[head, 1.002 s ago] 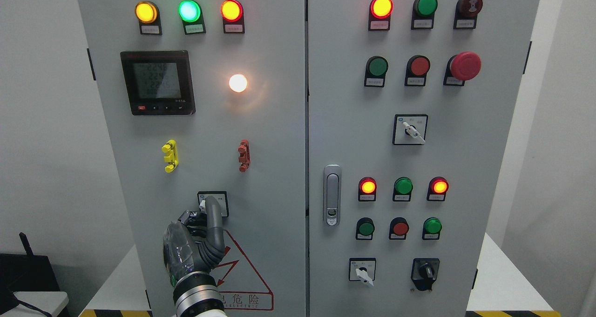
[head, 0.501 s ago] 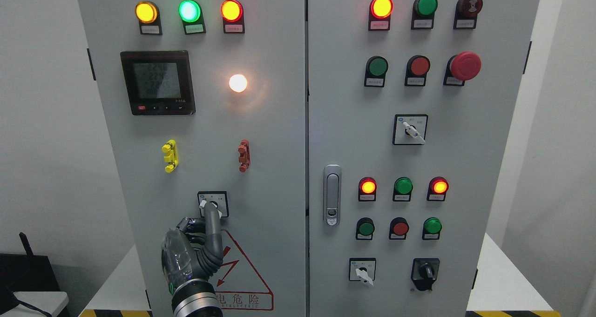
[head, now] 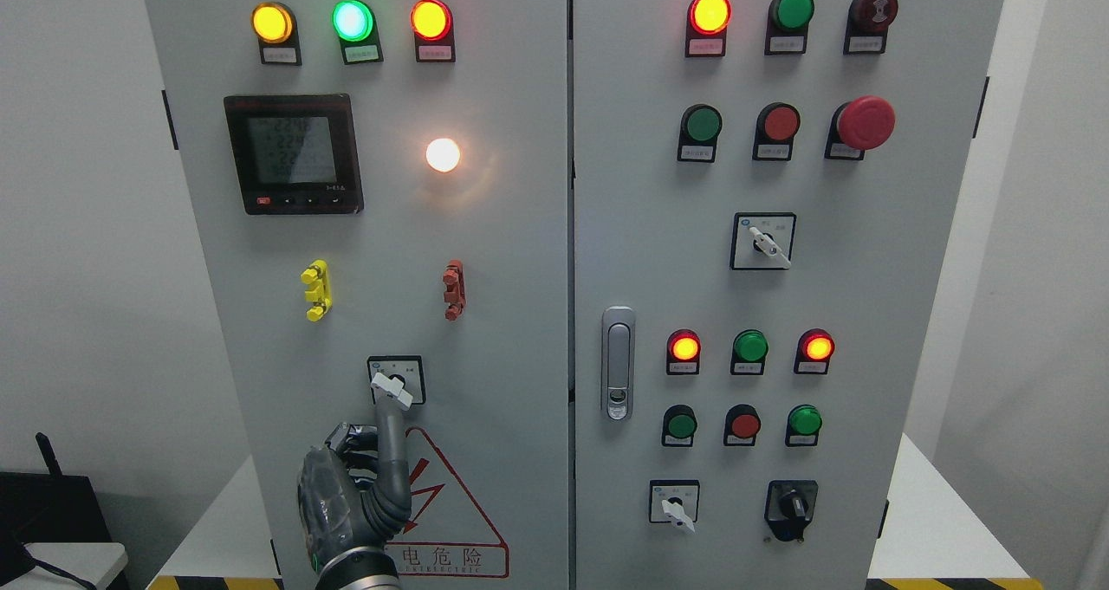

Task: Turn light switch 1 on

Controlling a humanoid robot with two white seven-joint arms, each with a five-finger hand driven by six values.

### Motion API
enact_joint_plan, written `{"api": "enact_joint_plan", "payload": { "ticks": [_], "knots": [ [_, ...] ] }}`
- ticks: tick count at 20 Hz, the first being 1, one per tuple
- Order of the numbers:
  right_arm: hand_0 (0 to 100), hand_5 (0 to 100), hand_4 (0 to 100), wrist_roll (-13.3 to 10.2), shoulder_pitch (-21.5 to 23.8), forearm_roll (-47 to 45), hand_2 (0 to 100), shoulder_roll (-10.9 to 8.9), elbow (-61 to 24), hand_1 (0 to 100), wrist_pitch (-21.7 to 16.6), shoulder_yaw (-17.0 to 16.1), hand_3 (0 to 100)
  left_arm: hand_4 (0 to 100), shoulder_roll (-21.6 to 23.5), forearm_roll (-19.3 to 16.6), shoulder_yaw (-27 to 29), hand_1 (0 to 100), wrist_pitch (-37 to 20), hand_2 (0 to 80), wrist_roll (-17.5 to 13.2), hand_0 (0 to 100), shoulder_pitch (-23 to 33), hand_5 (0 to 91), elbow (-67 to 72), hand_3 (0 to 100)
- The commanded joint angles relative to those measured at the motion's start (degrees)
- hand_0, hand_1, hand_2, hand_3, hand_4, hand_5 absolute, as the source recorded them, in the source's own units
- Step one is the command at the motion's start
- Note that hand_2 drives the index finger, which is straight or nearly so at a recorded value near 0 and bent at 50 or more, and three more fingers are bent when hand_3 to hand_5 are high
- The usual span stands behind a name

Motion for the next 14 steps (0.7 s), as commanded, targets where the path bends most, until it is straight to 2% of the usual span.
{"api": "enact_joint_plan", "payload": {
  "ticks": [1,3,5,9,12,14],
  "knots": [
    [12,0,0,-0.01,0.00,-0.97,0,0.00,0.00,39,-0.05,0.00,0,77,0.52,0.01,1.56,18,-8.94,65.5,-0.16,27,10.23,69.2,-0.34,73],
    [12,0,0,-0.01,0.00,-0.97,0,0.00,0.00,39,-0.05,0.00,0,78,0.87,1.06,3.67,19,-14.03,65.8,-0.51,26,14.97,67.3,0.01,74],
    [12,0,0,-0.01,0.00,-0.97,0,0.00,0.00,39,-0.05,0.00,0,78,1.22,3.34,5.52,19,-18.87,65.8,-0.51,25,19.63,57.9,0.89,76],
    [12,0,0,-0.01,0.00,-1.05,0,0.00,0.00,39,-0.05,0.00,0,78,2.45,6.86,13.06,19,-25.65,58.4,-1.21,25,28.51,45.6,4.57,79],
    [12,0,0,-0.01,0.00,-1.05,0,0.00,0.00,39,-0.05,0.00,0,78,3.77,10.02,20.44,19,-29.87,53.6,-4.36,26,33.88,44.1,8.78,78],
    [12,0,0,-0.01,0.00,-0.97,0,0.00,0.00,39,-0.05,0.00,0,71,4.38,11.78,25.28,19,-32.85,45.8,-7.18,26,35.82,36.9,12.29,70]
  ]
}}
